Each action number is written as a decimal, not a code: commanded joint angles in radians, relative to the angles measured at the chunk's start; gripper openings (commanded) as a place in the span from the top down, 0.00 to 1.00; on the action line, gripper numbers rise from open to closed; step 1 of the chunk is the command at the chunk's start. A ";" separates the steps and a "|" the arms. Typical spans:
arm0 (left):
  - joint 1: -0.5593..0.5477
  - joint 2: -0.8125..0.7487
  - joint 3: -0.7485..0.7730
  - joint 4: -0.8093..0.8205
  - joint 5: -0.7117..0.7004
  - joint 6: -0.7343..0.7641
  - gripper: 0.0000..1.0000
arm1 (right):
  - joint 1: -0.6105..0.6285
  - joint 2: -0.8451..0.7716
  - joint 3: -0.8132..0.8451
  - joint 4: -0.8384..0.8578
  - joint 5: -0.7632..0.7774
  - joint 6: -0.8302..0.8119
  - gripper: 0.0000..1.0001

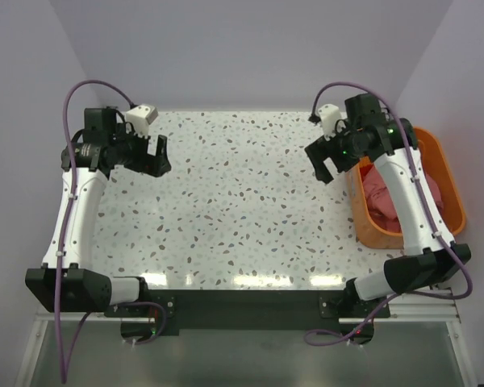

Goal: Fold and stack the t-shirts
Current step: Grab the tshirt from the pile

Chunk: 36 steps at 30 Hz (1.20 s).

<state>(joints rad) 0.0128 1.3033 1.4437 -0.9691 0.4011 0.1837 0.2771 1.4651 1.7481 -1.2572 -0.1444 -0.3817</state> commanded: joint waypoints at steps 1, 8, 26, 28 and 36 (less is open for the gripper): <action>0.007 -0.010 0.037 0.105 -0.002 -0.055 0.00 | -0.154 -0.032 0.051 -0.079 0.092 -0.014 0.01; 0.006 0.071 0.106 0.115 0.060 -0.050 0.00 | -0.508 0.035 0.073 -0.131 0.183 -0.114 0.01; 0.004 0.134 0.198 0.050 0.047 0.037 0.00 | -0.684 0.276 -0.220 0.093 0.338 -0.126 0.01; 0.006 0.137 0.198 0.052 0.044 0.037 0.00 | -0.685 0.299 -0.242 0.116 0.344 -0.125 0.01; 0.006 0.148 0.205 0.058 0.045 0.046 0.00 | -0.699 0.362 -0.219 0.093 0.264 -0.112 0.55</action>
<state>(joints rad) 0.0128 1.4494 1.6024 -0.9142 0.4419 0.2035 -0.4118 1.8309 1.4853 -1.1553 0.1585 -0.5003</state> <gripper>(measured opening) 0.997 0.581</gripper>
